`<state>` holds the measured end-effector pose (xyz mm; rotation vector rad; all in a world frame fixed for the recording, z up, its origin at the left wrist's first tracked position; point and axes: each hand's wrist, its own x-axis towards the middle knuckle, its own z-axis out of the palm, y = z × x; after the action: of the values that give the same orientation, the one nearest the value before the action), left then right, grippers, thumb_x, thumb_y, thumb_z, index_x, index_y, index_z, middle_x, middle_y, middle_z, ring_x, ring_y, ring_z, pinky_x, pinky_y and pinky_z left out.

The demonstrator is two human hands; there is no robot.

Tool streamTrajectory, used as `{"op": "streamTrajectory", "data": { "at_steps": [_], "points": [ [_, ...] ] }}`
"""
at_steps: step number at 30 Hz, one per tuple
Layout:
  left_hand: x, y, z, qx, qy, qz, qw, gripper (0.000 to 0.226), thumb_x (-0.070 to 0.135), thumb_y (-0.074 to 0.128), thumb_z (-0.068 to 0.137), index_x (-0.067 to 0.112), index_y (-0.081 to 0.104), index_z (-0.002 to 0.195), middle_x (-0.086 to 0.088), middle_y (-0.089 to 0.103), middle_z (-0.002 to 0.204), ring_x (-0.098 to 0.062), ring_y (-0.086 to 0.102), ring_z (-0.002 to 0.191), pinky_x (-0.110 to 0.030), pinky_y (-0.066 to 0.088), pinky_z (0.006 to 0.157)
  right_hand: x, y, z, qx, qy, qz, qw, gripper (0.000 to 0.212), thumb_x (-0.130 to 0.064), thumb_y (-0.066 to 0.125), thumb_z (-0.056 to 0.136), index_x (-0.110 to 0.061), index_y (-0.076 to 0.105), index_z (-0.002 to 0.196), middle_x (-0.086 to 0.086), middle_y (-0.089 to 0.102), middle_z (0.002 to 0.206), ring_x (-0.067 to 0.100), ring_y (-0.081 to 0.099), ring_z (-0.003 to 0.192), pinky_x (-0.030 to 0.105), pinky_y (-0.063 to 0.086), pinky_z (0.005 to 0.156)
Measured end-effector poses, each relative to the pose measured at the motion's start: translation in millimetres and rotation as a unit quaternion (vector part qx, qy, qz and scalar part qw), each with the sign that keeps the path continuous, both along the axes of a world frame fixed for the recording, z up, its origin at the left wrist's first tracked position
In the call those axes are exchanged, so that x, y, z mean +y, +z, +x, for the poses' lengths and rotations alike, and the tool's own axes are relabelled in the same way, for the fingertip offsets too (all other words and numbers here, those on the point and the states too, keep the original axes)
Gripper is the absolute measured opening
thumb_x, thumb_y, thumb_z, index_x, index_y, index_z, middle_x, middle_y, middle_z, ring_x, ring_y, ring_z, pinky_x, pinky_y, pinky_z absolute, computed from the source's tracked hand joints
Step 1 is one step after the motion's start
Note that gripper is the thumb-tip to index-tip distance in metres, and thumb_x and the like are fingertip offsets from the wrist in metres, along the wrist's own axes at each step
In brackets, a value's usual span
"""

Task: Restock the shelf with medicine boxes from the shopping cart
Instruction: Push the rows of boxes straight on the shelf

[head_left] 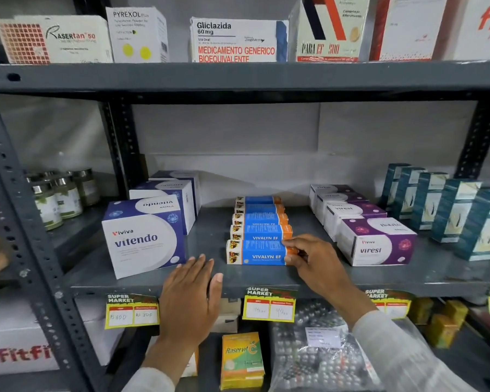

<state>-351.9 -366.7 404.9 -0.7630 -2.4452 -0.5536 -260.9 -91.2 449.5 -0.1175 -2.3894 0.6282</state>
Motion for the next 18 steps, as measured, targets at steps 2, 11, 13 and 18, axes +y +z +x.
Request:
{"op": "streamTrajectory", "data": {
  "at_steps": [2,11,13,18],
  "points": [
    [-0.1,0.4,0.6,-0.002,0.003,-0.002,1.0,0.056,0.052,0.03,0.104,0.02,0.062,0.138,-0.001,0.061,0.145,-0.019,0.05,0.139,-0.038,0.033,0.119,-0.3,0.2,0.1,-0.002,-0.002,0.005,1.0,0.038,-0.021,0.075,0.09,-0.022,0.07,0.127,-0.006,0.068,0.124,0.008,0.064,0.111,0.028,0.057,0.097],
    [-0.9,-2.9,-1.6,0.001,-0.005,0.008,1.0,0.067,0.06,0.017,0.104,0.023,0.06,0.14,0.002,0.059,0.146,-0.017,0.047,0.141,-0.033,0.026,0.118,-2.9,1.0,3.2,-0.016,-0.005,0.022,1.0,0.038,-0.02,0.071,0.093,-0.023,0.066,0.13,-0.006,0.065,0.128,0.007,0.059,0.118,0.02,0.057,0.094],
    [-1.4,-2.6,-1.3,0.003,-0.003,0.009,1.0,0.068,0.06,0.015,0.104,0.023,0.06,0.14,0.002,0.059,0.146,-0.016,0.047,0.142,-0.032,0.025,0.118,-2.9,1.4,3.0,-0.018,-0.004,0.022,1.0,0.038,-0.02,0.071,0.093,-0.024,0.066,0.13,-0.006,0.065,0.127,0.007,0.059,0.117,0.021,0.057,0.094],
    [-1.5,-1.5,-1.5,0.009,0.002,0.008,1.0,0.063,0.058,0.021,0.105,0.024,0.058,0.142,0.003,0.056,0.149,-0.015,0.045,0.143,-0.034,0.026,0.12,-3.0,4.6,2.6,-0.028,-0.008,0.01,1.0,0.039,-0.012,0.071,0.092,-0.023,0.067,0.129,-0.005,0.066,0.129,0.009,0.06,0.119,0.023,0.056,0.097]
  ]
}}
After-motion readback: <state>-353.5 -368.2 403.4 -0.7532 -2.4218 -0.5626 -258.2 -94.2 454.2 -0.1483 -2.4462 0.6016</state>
